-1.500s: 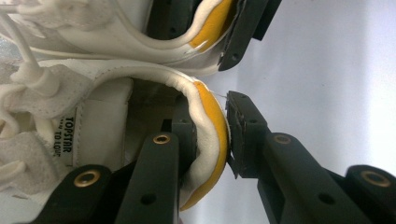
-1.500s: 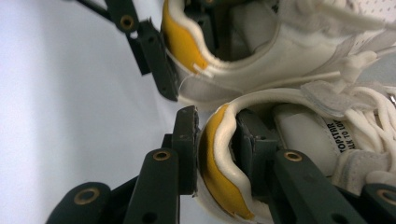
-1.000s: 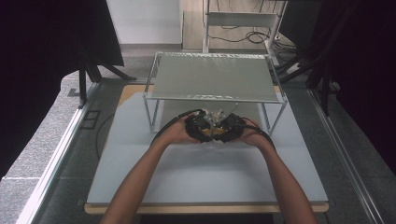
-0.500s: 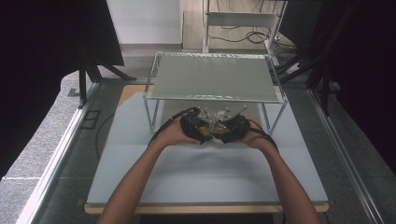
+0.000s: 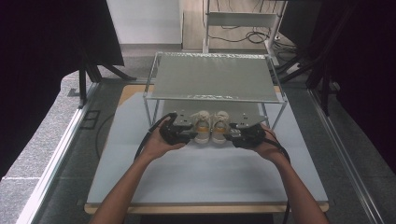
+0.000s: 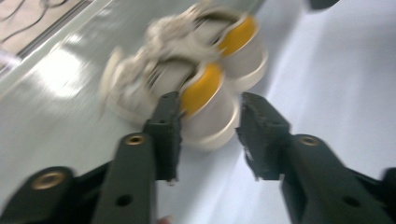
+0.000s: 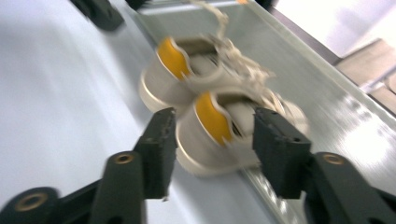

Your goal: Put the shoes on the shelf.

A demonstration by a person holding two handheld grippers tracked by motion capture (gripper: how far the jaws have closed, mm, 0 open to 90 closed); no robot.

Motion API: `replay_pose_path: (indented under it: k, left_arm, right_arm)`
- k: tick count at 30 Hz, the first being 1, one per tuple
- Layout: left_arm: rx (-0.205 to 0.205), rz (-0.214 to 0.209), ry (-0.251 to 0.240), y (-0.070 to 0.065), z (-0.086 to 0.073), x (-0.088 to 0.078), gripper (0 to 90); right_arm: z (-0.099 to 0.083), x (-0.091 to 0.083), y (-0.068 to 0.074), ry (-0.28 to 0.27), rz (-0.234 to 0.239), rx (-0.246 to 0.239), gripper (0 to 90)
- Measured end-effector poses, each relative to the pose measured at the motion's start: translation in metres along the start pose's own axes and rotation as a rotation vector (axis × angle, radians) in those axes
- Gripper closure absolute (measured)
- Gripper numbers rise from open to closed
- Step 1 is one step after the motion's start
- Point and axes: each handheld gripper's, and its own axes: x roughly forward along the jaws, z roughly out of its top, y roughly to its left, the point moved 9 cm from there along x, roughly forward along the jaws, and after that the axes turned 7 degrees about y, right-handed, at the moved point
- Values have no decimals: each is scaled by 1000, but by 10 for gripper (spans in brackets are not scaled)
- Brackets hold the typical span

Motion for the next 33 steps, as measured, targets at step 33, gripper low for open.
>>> replay_pose_path:
  k: [33]
  left_arm:
    - [-295, 70, 105, 51, -9, 84, 869]
  right_arm:
    - [-43, 86, -65, 179, -290, 271, 900]
